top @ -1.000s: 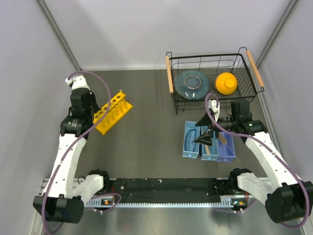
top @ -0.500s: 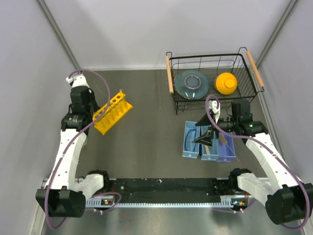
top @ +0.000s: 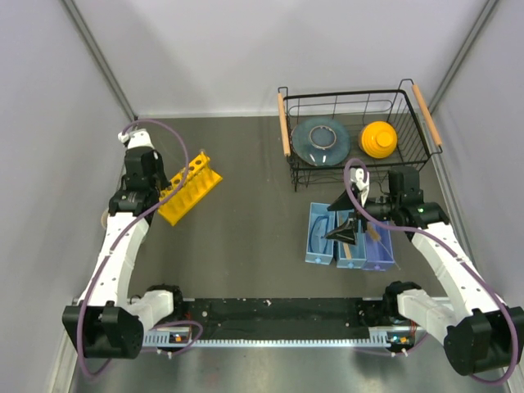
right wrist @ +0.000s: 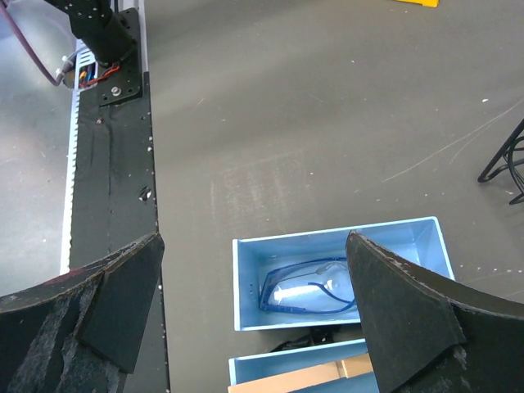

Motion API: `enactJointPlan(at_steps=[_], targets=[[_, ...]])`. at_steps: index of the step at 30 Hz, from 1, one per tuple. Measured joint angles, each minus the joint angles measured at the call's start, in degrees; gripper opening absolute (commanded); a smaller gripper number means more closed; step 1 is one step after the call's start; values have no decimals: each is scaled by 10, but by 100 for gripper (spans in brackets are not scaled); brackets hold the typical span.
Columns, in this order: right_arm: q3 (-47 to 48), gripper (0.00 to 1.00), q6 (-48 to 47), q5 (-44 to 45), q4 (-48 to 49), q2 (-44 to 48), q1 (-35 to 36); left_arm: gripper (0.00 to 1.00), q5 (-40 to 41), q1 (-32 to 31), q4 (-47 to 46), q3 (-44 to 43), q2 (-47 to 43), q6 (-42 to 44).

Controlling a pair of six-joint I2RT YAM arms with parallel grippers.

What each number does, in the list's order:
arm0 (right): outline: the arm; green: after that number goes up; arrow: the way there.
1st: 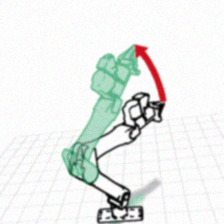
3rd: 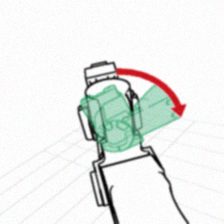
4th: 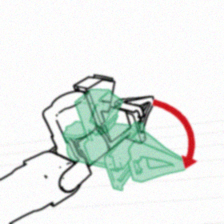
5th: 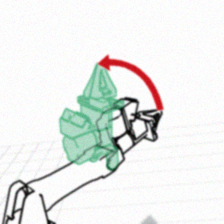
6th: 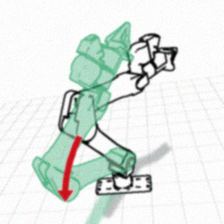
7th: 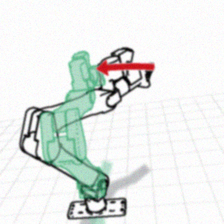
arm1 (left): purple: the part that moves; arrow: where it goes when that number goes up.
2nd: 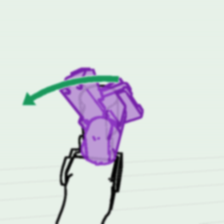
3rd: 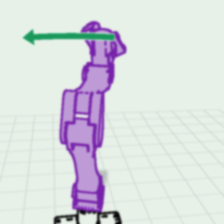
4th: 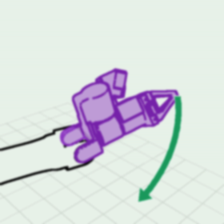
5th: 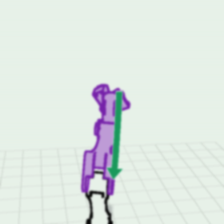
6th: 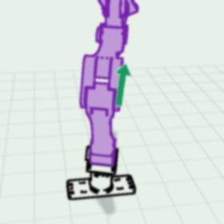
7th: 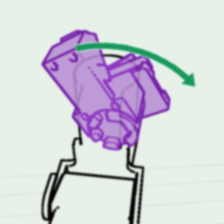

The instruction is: Organize the chemistry lab equipment

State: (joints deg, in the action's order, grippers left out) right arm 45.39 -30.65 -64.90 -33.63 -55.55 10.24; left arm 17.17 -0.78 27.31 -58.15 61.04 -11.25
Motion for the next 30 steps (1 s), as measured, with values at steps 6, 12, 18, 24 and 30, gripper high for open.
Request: enactJointPlan(at_steps=[6,12,18,24,30], targets=[[0,94,-4,-3,-3,0,0,7,-8,0,-30,40,5,0],[0,94,-7,-6,-5,0,-3,23,-15,14,-57,84,5,-8],[0,94,-9,-8,-6,1,-4,56,-15,16,-61,95,-7,-13],[0,94,-12,-10,-8,4,-13,86,-24,17,-24,82,-41,-28],[18,94,-5,-11,-34,4,-50,99,-63,18,40,26,-116,-39]])
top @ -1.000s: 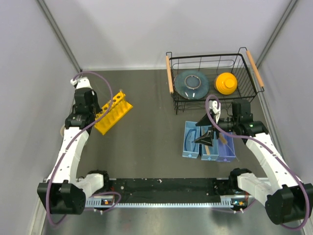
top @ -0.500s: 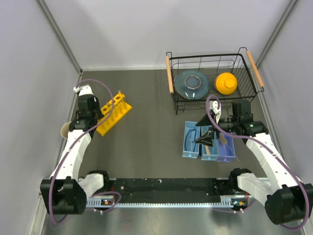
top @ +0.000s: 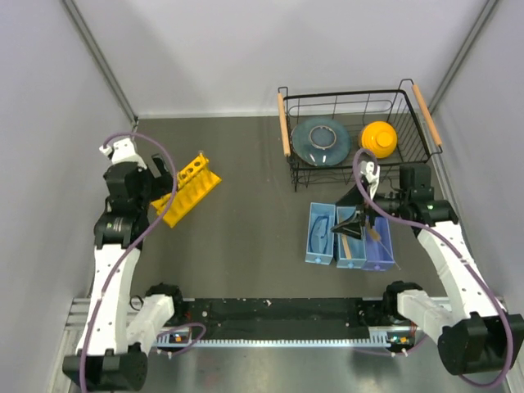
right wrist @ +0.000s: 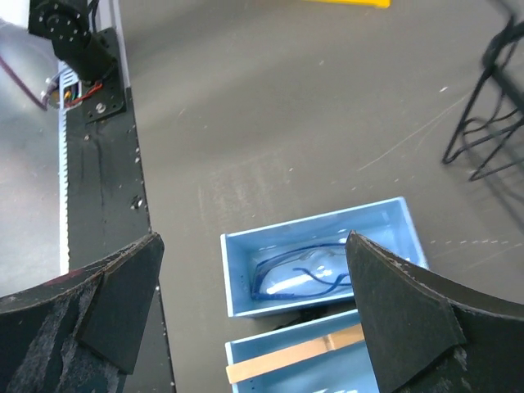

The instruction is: Organize the chemistry lab equipment

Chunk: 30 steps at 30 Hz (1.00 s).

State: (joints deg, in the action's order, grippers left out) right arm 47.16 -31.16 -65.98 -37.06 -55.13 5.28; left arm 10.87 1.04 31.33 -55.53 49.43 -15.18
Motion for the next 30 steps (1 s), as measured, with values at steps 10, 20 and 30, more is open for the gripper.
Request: enactJointPlan(at_steps=[10,20,30], targets=[[208,99,34,143,-63,13,-2,99,-123,0,92,-112,-73,-30],[246,99,166,332,-60,64,-2,99,-243,0,137,-191,-95,-67],[250,99,298,518,-33,68,-10,99,-377,0,135,-193,-115,-90]])
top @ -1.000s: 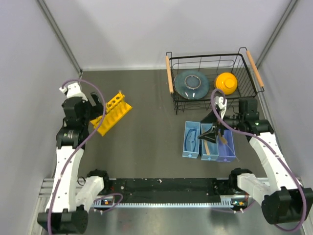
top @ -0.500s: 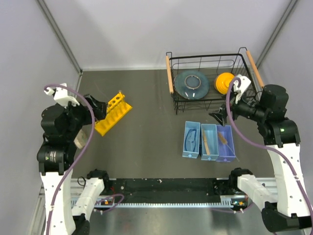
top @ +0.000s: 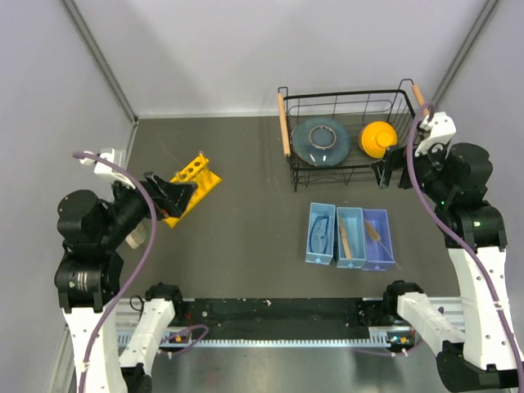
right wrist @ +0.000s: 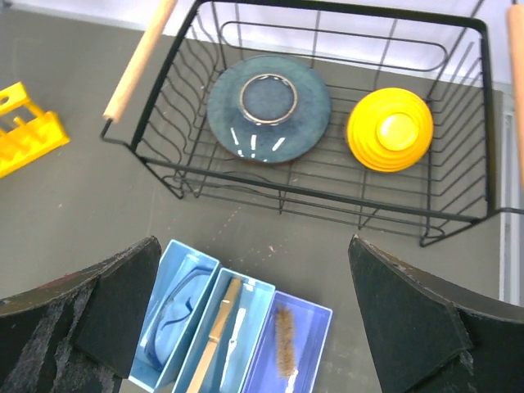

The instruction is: Organize the chemistry lab equipment

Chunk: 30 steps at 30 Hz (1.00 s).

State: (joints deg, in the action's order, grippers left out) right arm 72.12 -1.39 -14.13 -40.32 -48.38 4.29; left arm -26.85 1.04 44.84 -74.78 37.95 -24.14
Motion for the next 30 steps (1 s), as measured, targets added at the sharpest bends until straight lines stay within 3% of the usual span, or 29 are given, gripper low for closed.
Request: enactJointPlan(at_steps=[15,30], targets=[[-1,99,16,139,7,60,-5,99,-33,-5,3,0,-47,9],[-36,99,16,165,12,75,-5,99,14,-29,35,5,-76,43]])
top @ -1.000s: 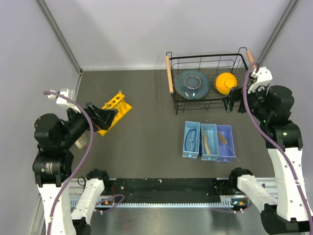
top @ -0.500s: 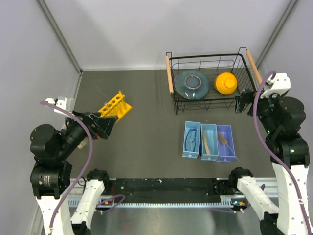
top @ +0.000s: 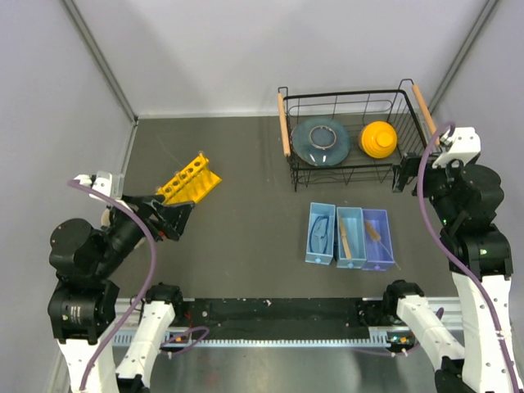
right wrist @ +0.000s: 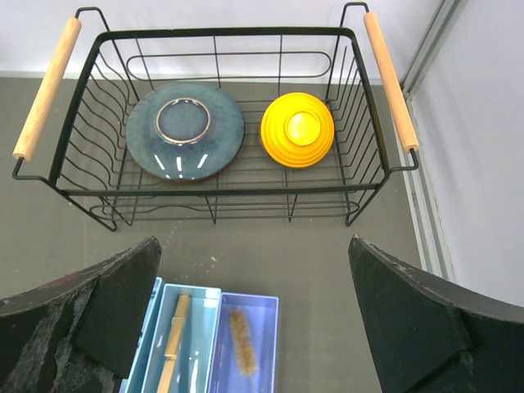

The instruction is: Organize the chemistry lab equipment

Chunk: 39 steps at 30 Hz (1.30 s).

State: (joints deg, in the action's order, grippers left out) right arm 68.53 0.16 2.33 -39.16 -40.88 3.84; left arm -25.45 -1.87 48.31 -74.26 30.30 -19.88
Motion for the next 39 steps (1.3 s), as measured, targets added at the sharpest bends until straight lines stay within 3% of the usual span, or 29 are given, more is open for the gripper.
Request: enactJointPlan(at_steps=[21,39], targets=[[-16,99,0,-65,-9,7,-4,99,65,-7,25,23,-49,38],[-38,99,-6,-80,-12,32,-4,99,70,-8,28,23,-49,38]])
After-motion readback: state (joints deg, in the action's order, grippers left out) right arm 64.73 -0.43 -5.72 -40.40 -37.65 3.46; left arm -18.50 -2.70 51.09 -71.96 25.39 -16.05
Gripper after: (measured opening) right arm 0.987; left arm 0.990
